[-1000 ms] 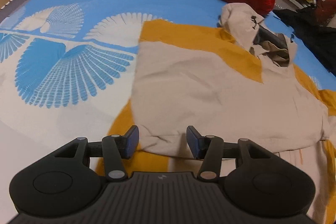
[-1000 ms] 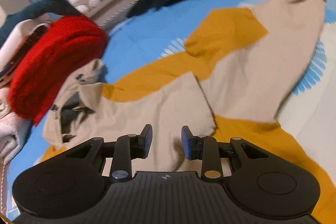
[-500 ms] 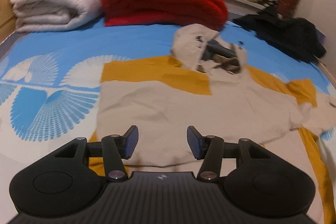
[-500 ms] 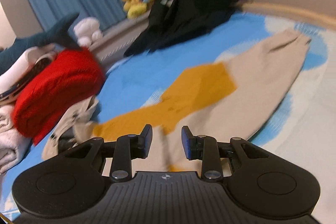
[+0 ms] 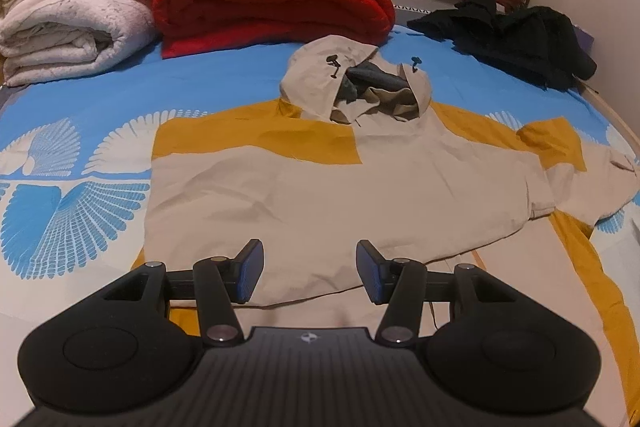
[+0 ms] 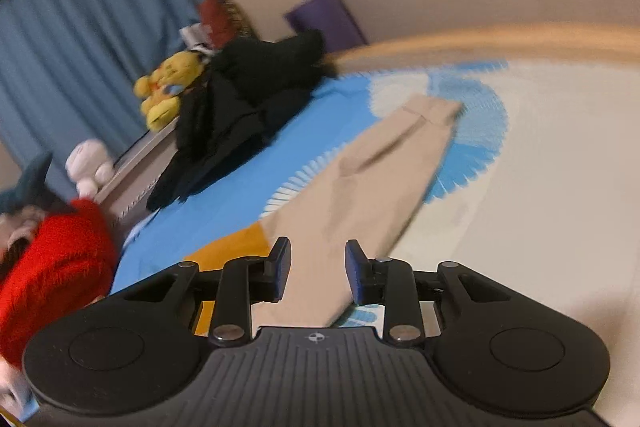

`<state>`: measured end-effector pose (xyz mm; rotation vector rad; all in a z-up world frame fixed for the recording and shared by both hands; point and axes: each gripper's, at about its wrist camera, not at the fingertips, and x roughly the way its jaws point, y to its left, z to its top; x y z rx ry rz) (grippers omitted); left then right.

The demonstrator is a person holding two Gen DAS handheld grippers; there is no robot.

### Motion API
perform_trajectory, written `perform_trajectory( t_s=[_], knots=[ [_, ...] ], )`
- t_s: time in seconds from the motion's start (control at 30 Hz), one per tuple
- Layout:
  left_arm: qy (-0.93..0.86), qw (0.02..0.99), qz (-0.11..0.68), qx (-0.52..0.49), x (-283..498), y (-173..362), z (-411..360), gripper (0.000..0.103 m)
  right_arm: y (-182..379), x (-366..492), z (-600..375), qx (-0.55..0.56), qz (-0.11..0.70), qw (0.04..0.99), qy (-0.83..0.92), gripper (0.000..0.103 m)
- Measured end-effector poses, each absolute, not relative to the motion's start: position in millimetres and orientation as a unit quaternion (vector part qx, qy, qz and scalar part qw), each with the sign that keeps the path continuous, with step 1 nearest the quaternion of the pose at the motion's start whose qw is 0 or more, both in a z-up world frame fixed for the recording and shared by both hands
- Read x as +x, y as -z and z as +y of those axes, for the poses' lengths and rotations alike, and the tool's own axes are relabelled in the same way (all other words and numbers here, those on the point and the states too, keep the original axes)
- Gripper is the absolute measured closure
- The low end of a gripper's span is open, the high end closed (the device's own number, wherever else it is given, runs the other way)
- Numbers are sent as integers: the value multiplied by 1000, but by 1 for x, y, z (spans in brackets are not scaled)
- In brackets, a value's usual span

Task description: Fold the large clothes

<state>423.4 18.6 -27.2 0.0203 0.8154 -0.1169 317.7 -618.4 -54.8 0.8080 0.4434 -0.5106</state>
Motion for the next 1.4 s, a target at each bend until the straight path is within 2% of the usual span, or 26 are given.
perform_trajectory(
  t_s=[0.47, 0.63, 0.8, 0.83, 0.87, 0.9, 1.0, 1.13, 1.23, 1.33, 1.4],
  knots=[
    [57, 915, 397, 32, 435, 40, 16, 47, 153, 374, -702, 513, 216, 783, 278, 71],
    [61, 915, 396, 37, 437, 42, 19, 47, 156, 389, -716, 495, 203, 789, 303, 72],
    [66, 916, 393, 42, 435, 41, 26, 47, 147, 414, -722, 434, 236, 804, 330, 73],
    [65, 916, 393, 44, 435, 41, 28, 47, 144, 419, -722, 425, 241, 805, 336, 77],
    [62, 917, 392, 43, 435, 40, 30, 47, 138, 424, -722, 412, 244, 808, 343, 91],
    [59, 917, 392, 41, 436, 39, 33, 47, 132, 427, -721, 401, 242, 812, 348, 96],
    [49, 921, 386, 26, 436, 31, 44, 47, 99, 437, -707, 368, 219, 828, 363, 100],
    [25, 928, 371, 1, 435, 15, 66, 47, 25, 463, -631, 218, 185, 890, 355, 100],
    [11, 932, 362, -26, 434, 2, 86, 47, -23, 470, -535, 107, 152, 948, 259, 103],
    [-2, 934, 352, -52, 432, -10, 105, 47, -62, 457, -414, 30, 125, 989, 72, 103],
    [-9, 935, 348, -68, 430, -17, 118, 47, -74, 441, -338, 35, 153, 983, -98, 103]
  ],
)
